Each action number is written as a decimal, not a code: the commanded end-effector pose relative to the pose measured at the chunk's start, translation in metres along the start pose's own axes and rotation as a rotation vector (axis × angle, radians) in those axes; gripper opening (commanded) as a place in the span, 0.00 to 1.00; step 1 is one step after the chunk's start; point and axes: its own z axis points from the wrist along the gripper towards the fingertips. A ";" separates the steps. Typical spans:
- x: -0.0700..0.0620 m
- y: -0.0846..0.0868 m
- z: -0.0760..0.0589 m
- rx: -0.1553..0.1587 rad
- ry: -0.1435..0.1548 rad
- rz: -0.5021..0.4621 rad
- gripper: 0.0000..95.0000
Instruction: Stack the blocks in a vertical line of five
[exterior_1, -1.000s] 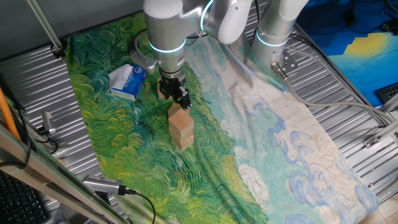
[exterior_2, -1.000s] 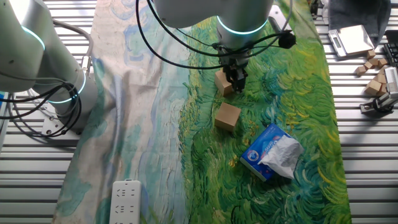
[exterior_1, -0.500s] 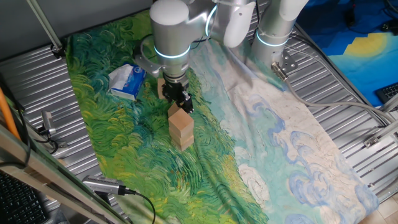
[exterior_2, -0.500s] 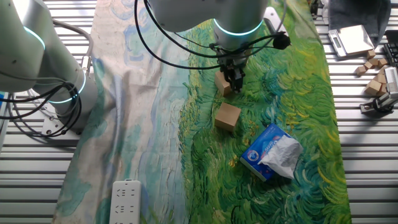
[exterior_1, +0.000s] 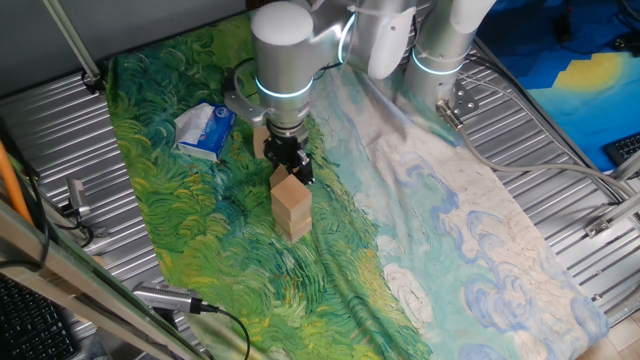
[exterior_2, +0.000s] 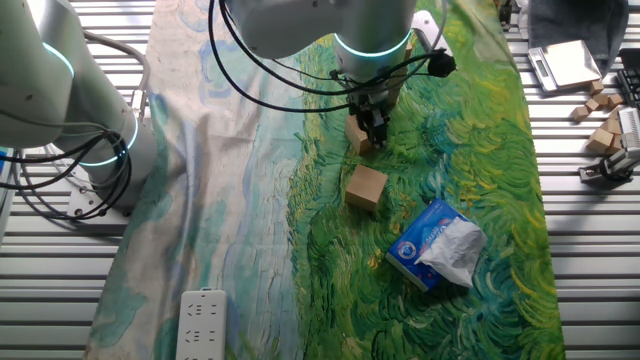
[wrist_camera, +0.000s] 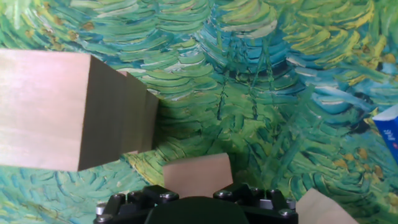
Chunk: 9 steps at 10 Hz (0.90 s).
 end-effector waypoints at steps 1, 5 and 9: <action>0.000 -0.001 0.000 0.005 -0.011 -0.016 0.60; 0.001 -0.001 0.001 0.010 -0.020 -0.013 0.40; -0.003 -0.001 -0.005 0.002 0.002 -0.009 0.00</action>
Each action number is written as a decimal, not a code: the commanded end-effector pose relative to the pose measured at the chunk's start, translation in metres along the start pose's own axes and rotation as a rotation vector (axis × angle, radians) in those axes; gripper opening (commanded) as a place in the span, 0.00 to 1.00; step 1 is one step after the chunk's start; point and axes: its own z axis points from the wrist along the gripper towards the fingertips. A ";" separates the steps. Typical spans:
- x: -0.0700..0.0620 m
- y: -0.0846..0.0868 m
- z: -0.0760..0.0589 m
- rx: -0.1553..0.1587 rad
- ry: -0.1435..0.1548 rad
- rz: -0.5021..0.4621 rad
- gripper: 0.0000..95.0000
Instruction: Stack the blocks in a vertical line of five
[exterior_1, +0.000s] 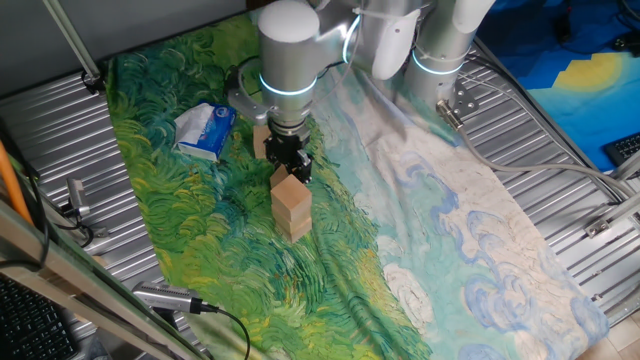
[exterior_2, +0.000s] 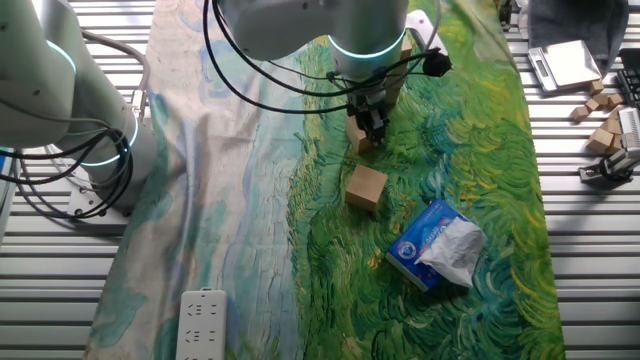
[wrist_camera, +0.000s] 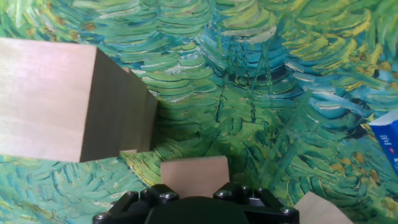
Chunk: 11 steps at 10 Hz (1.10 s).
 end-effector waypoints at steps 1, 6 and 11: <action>-0.004 0.000 -0.007 -0.011 0.012 -0.017 0.00; -0.018 -0.016 -0.037 -0.016 0.032 -0.068 0.00; -0.040 -0.026 -0.090 -0.017 0.065 -0.094 0.00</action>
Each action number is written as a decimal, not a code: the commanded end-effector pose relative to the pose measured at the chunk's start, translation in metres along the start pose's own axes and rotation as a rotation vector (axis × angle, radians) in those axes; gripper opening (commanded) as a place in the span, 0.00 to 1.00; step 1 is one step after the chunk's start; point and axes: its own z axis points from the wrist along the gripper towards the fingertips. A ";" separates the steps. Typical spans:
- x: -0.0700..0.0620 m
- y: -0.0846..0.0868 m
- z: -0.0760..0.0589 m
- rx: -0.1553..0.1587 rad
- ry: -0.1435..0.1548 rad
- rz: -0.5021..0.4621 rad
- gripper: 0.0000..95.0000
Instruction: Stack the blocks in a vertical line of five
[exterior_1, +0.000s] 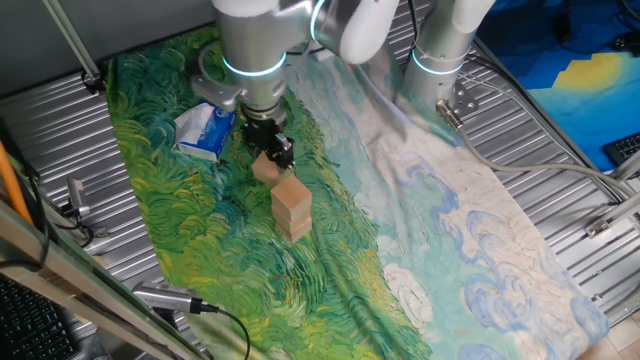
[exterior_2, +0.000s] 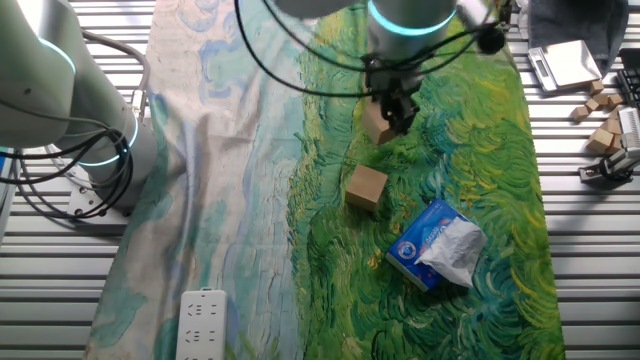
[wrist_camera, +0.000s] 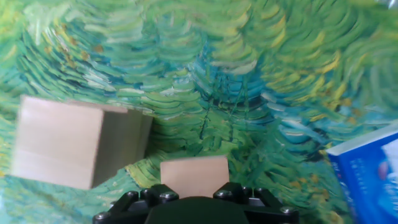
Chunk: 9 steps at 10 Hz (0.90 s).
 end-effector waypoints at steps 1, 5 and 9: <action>-0.005 -0.005 -0.019 -0.008 0.008 -0.010 0.00; -0.014 0.012 -0.056 -0.004 0.056 0.009 0.00; -0.024 0.024 -0.068 0.000 0.081 -0.012 0.00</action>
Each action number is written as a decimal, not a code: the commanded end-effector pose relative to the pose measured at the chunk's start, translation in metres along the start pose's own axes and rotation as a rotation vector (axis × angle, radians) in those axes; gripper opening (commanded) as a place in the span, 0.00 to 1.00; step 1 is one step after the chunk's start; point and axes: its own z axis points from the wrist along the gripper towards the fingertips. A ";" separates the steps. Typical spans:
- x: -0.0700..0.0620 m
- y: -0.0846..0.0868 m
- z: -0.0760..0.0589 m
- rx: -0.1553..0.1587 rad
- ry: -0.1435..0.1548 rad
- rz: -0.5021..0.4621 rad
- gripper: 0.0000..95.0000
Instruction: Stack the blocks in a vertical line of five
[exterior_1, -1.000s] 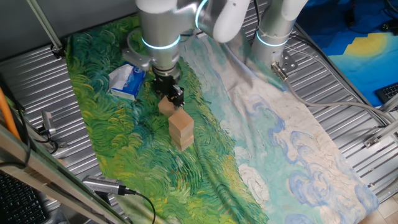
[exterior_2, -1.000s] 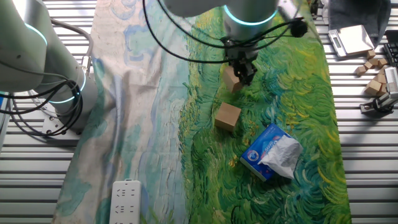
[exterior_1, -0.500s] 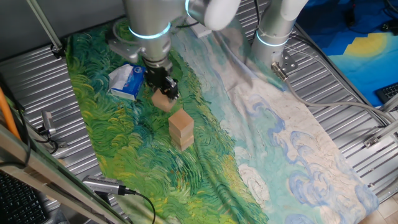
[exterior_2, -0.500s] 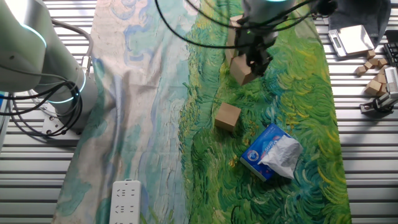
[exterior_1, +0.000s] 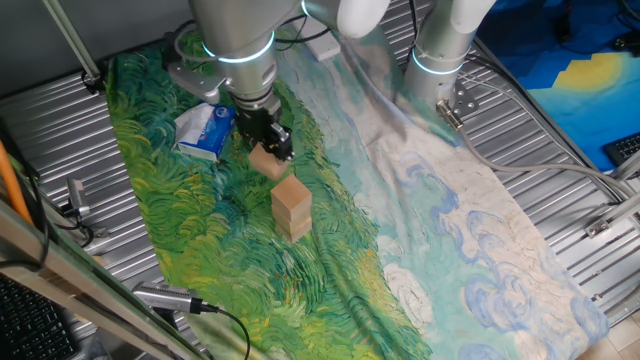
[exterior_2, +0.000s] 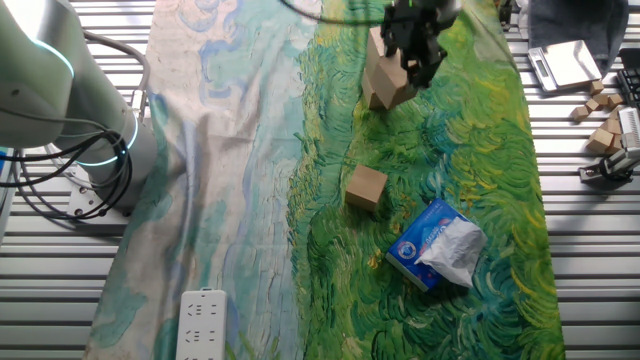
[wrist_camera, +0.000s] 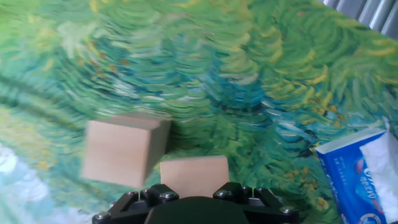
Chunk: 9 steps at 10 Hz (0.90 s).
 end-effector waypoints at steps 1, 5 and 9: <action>-0.003 0.000 0.001 -0.002 0.004 -0.007 0.00; -0.005 0.000 0.001 -0.004 0.009 -0.004 0.00; -0.005 0.000 0.002 0.007 0.019 0.006 0.00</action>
